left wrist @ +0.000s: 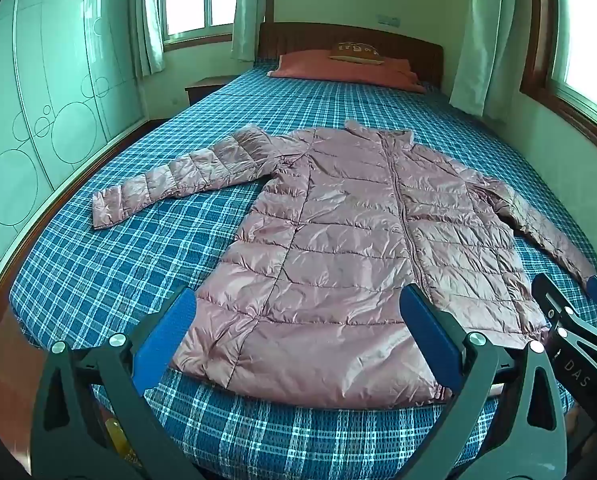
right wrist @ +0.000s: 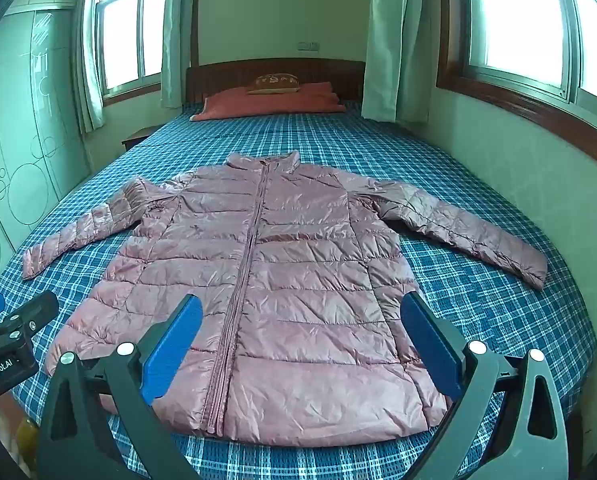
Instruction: Fold large clothes
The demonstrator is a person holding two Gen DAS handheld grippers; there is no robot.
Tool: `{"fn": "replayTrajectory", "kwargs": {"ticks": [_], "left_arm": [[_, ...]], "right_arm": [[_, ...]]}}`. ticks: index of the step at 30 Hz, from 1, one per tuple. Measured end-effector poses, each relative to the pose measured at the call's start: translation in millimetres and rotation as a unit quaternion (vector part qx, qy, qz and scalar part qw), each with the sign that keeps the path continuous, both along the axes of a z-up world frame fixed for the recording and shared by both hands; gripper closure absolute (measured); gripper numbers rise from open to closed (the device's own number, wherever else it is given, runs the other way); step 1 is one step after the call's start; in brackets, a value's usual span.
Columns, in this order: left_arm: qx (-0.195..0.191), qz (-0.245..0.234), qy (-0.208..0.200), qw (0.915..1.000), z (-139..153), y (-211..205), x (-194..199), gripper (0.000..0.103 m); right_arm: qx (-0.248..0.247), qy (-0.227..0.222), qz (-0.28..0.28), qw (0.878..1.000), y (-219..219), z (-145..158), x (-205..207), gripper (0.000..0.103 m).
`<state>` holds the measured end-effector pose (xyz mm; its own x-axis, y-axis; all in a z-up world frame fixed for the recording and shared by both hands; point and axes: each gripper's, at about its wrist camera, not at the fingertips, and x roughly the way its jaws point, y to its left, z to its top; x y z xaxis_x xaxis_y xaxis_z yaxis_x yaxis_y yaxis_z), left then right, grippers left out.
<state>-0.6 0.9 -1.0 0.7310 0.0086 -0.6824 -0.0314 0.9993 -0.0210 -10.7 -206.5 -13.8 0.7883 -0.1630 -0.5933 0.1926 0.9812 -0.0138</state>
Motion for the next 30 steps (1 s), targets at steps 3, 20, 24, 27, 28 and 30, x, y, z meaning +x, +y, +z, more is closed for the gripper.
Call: {"fn": "replayTrajectory", "kwargs": {"ticks": [3,20,24,27,28,30], "left_arm": [[0.000,0.000,0.000,1.0000,0.1,0.2,-0.1,0.002],[0.001,0.000,0.001,1.0000,-1.5,1.9,-0.6,0.002],[0.000,-0.001,0.003,1.0000,-2.1,2.5,-0.7,0.002],[0.000,-0.001,0.003,1.0000,-3.2,3.3,-0.6,0.002],[0.001,-0.001,0.003,1.0000,-3.4,3.6,-0.9,0.002],[0.001,0.000,0.004,1.0000,-4.2,3.9,-0.4,0.002]], "right_arm": [[-0.001,0.000,0.000,1.000,0.2,-0.2,-0.1,0.005],[0.000,0.002,0.001,1.000,2.5,-2.0,-0.1,0.005],[0.001,0.002,0.001,1.000,1.8,0.2,0.9,0.005],[0.001,0.003,0.001,1.000,2.3,-2.8,0.1,0.005],[0.001,0.003,0.001,1.000,2.3,-2.7,0.1,0.005],[0.001,0.003,0.001,1.000,2.0,-1.7,0.6,0.005]]}}
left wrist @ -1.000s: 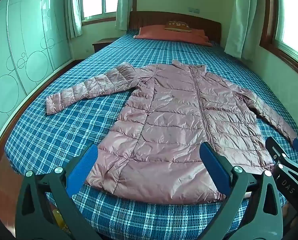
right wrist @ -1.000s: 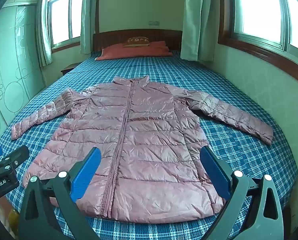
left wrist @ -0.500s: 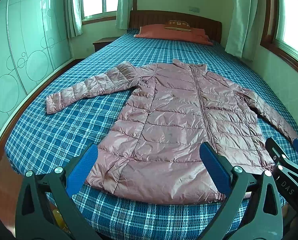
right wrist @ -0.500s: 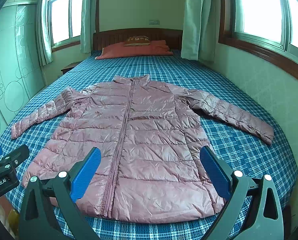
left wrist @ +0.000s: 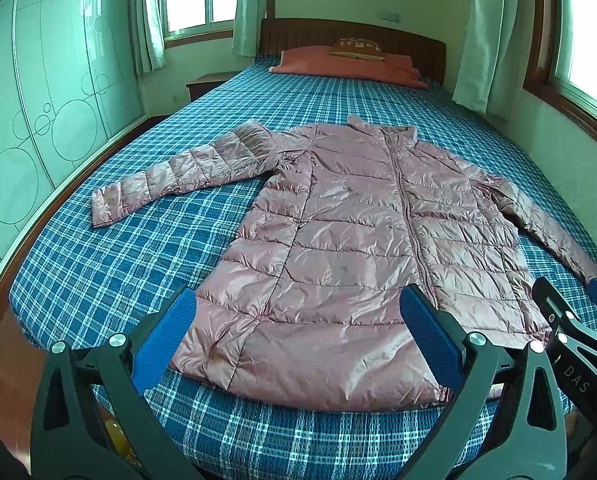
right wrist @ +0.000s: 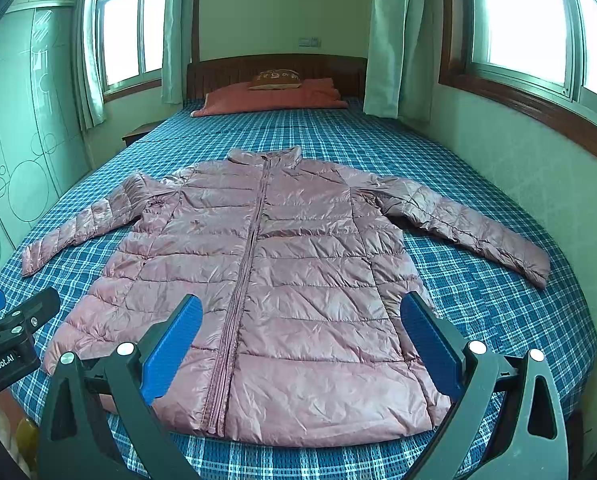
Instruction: Fold large clothes
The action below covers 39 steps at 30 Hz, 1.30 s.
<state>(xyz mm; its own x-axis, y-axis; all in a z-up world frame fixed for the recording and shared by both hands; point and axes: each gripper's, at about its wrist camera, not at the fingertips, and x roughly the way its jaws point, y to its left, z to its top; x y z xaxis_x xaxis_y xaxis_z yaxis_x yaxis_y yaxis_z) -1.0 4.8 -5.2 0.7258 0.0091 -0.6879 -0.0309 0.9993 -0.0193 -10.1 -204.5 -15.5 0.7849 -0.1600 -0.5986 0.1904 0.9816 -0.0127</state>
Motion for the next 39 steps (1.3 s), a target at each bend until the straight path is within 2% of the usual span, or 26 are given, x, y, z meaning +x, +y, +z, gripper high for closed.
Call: {"fn": "replayTrajectory", "kwargs": {"ticks": [39], "left_arm": [[0.002,-0.002,0.011,0.9999,-14,3,4,0.002]], "right_arm": [[0.001,0.010,0.002,1.000,3,-8,6,0.005]]}}
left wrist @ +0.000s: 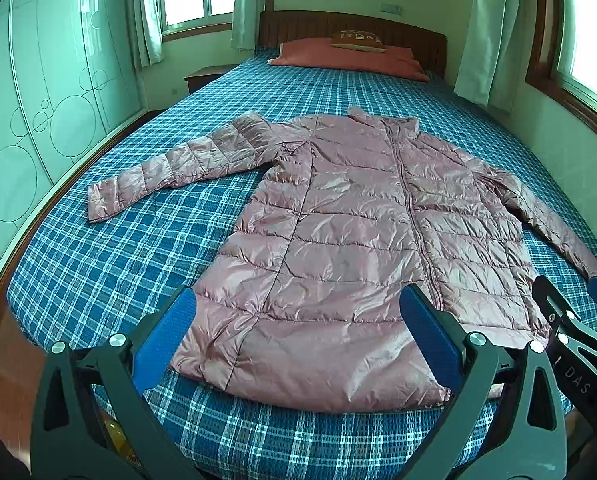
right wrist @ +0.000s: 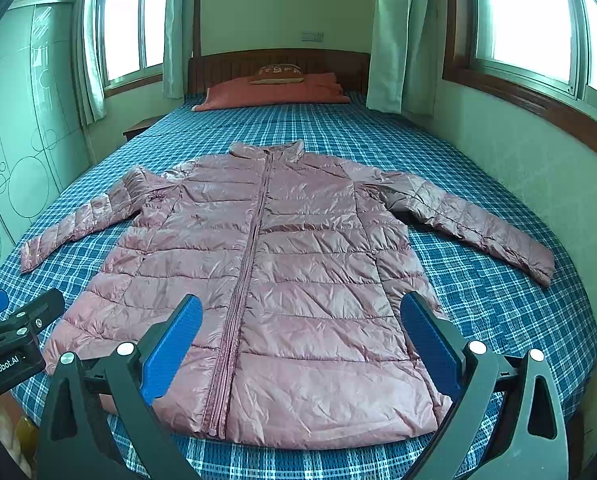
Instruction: Fold large clothes
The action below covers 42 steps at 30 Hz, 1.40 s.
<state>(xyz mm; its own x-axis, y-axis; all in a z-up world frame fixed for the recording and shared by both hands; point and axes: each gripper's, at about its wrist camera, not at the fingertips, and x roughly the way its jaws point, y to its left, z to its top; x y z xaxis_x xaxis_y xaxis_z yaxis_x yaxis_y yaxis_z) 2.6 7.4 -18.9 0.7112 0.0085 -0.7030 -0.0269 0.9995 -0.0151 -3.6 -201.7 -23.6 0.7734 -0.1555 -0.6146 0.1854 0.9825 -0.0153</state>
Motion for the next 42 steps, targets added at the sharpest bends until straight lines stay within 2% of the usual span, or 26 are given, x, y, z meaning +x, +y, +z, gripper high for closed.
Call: {"fn": "replayTrajectory", "kwargs": {"ticks": [15,18,22,25,26,28,29,30,31,32,33,35,36,37,38,42], "left_arm": [[-0.006,0.001,0.023,0.9997,-10,3,19,0.002],[-0.033,0.016,0.047,0.9982,-20,16,35,0.002],[-0.085,0.040,0.109,0.9896,-49,45,65,0.002],[-0.086,0.083,0.111,0.9866,-63,71,85,0.002],[-0.080,0.099,0.109,0.9858,-66,81,92,0.006],[-0.072,0.132,0.112,0.9823,-75,101,106,0.030],[-0.071,0.153,0.119,0.9785,-81,113,114,0.044],[-0.074,0.174,0.128,0.9736,-87,126,121,0.048],[-0.079,0.191,0.134,0.9691,-93,138,127,0.051],[-0.082,0.206,0.138,0.9653,-98,150,132,0.058],[-0.080,0.221,0.142,0.9617,-103,159,138,0.060],[-0.079,0.247,0.146,0.9545,-110,179,146,0.060],[-0.081,0.264,0.145,0.9501,-113,188,148,0.056],[-0.082,0.283,0.145,0.9446,-115,198,150,0.050],[-0.085,0.300,0.144,0.9394,-116,206,152,0.038],[-0.074,0.362,0.122,0.9213,-120,232,154,0.021]], "right_arm": [[0.007,0.015,0.001,1.000,-2,-8,11,0.005],[0.016,0.021,-0.002,1.000,-9,-14,18,0.005],[0.031,0.029,-0.016,0.999,-28,-24,31,0.005],[0.058,0.035,-0.022,0.997,-50,-34,45,0.005],[0.068,0.038,-0.025,0.997,-59,-37,50,0.005],[0.085,0.033,-0.040,0.995,-78,-44,58,0.009],[0.089,0.037,-0.050,0.994,-86,-47,63,0.029],[0.094,0.045,-0.059,0.993,-96,-51,68,0.043],[0.103,0.054,-0.071,0.991,-107,-56,72,0.052],[0.117,0.057,-0.081,0.988,-118,-60,75,0.052],[0.133,0.054,-0.088,0.986,-130,-63,77,0.052],[0.153,0.045,-0.107,0.981,-153,-67,80,0.051],[0.163,0.038,-0.119,0.979,-167,-68,80,0.049],[0.173,0.031,-0.130,0.976,-180,-69,81,0.042],[0.184,0.023,-0.144,0.972,-195,-70,81,0.036],[0.242,-0.022,-0.205,0.948,-264,-79,75,0.032]]}}
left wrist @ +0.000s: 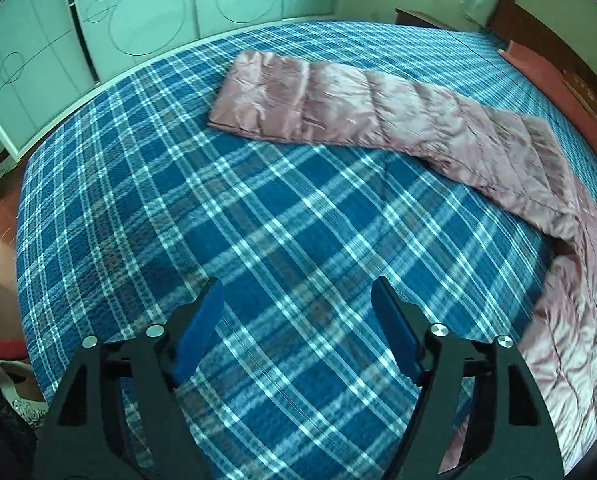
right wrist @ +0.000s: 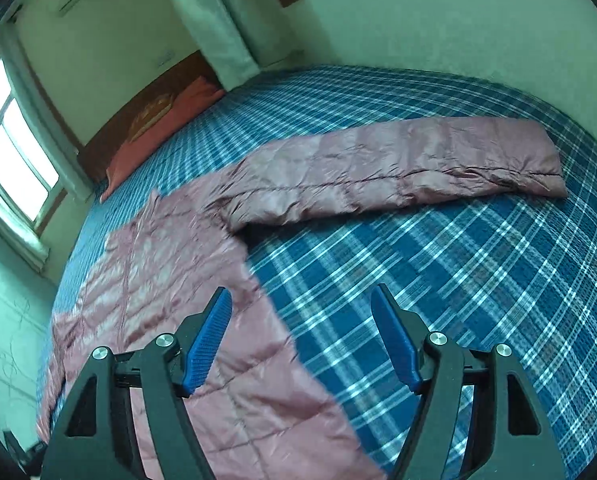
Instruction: Fold large clothes
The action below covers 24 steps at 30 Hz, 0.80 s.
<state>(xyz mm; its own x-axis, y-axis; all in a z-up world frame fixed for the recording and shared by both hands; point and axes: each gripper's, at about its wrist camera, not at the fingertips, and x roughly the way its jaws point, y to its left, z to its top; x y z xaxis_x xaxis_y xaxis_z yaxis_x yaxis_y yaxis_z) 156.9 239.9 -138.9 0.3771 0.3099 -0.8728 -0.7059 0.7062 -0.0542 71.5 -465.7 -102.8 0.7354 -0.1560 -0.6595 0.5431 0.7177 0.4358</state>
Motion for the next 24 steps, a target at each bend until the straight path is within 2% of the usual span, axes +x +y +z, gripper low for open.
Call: {"fn": "replayTrajectory", "kwargs": {"ticks": [3,7,10,13,17,21,24], "left_arm": [[0.001,0.049,-0.004,0.9988,-6,18,-1,0.018],[0.018,0.091,-0.013,0.9956,-9,28,1,0.013],[0.030,0.102,-0.005,0.9943,-15,36,9,0.013],[0.053,0.113,0.009,0.9921,-21,34,23,0.012],[0.087,0.125,0.022,0.9881,-24,37,36,0.009],[0.102,0.139,0.024,0.9847,-28,46,43,0.002],[0.099,0.146,0.020,0.9842,-31,51,44,0.002]], "right_arm": [[0.055,-0.031,-0.059,0.996,-53,-15,-8,0.032],[0.117,-0.085,-0.138,0.980,-114,-39,-25,0.032],[0.144,-0.115,-0.171,0.968,-139,-54,-29,0.032],[0.158,-0.153,-0.197,0.955,-151,-63,-33,0.032],[0.148,-0.193,-0.228,0.943,-161,-63,-37,0.032],[0.134,-0.196,-0.256,0.937,-174,-63,-43,0.032],[0.129,-0.203,-0.274,0.931,-183,-65,-45,0.033]]}}
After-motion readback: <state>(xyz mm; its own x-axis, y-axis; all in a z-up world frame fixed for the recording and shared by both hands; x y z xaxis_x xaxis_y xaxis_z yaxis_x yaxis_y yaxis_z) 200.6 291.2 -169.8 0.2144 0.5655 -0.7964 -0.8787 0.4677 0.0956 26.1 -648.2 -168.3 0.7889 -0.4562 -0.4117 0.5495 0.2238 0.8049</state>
